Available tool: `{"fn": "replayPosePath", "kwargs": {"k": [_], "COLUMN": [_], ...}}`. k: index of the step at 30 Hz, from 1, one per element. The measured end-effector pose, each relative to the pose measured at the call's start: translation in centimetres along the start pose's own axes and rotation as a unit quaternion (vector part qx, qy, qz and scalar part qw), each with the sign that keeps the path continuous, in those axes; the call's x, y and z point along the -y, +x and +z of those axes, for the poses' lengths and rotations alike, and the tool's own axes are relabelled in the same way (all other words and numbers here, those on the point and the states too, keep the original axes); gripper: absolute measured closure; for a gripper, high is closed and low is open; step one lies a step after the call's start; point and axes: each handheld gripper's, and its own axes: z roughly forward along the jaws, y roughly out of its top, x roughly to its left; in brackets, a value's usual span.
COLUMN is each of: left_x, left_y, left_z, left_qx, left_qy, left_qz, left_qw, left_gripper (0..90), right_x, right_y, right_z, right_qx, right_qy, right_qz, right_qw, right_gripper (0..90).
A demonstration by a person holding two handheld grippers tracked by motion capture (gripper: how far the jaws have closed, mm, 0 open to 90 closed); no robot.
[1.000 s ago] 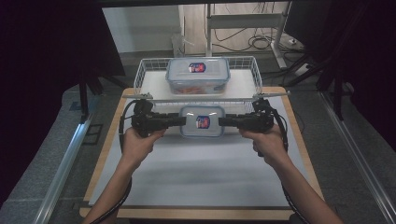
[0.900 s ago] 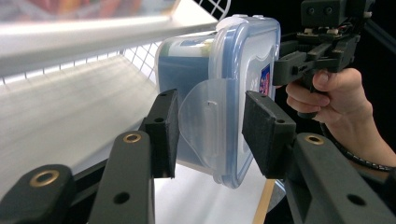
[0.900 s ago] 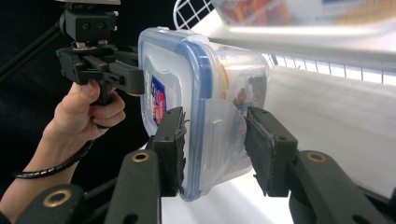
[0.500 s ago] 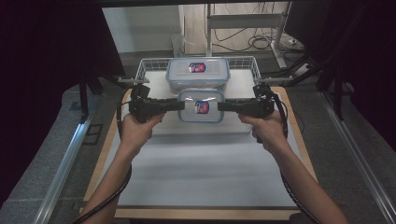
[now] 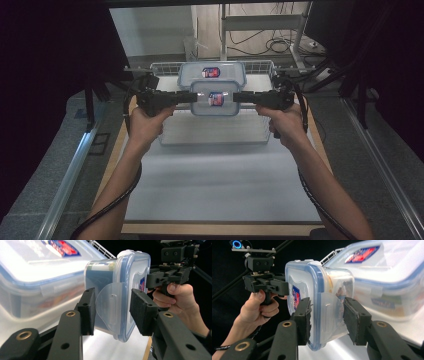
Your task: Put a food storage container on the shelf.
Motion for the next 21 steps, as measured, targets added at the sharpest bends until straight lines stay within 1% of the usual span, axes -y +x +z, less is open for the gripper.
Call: {"fn": "replayPosePath", "kwargs": {"k": [8, 16, 21], "left_x": [-2.0, -3.6, -4.7], "left_y": [0.1, 0.8, 1.2], "left_z": [-0.1, -0.1, 0.0], "left_qx": [-0.002, -0.004, -0.004], "left_qy": [-0.006, -0.011, -0.018], "left_qz": [0.003, -0.002, -0.009], "left_qw": [1.0, 0.9999, 0.9998], "left_gripper": [56.8, 56.8, 56.8], "right_x": [-2.1, -3.6, -4.8], "right_y": [0.1, -0.4, -0.7], "right_z": [0.0, 0.4, 0.7], "right_qx": [0.002, 0.002, 0.004], "right_qy": [-0.008, -0.018, -0.026], "right_qz": [-0.002, 0.005, 0.006], "right_qw": [1.0, 0.9998, 0.9996], "right_gripper": [58.1, 58.0, 57.9]}}
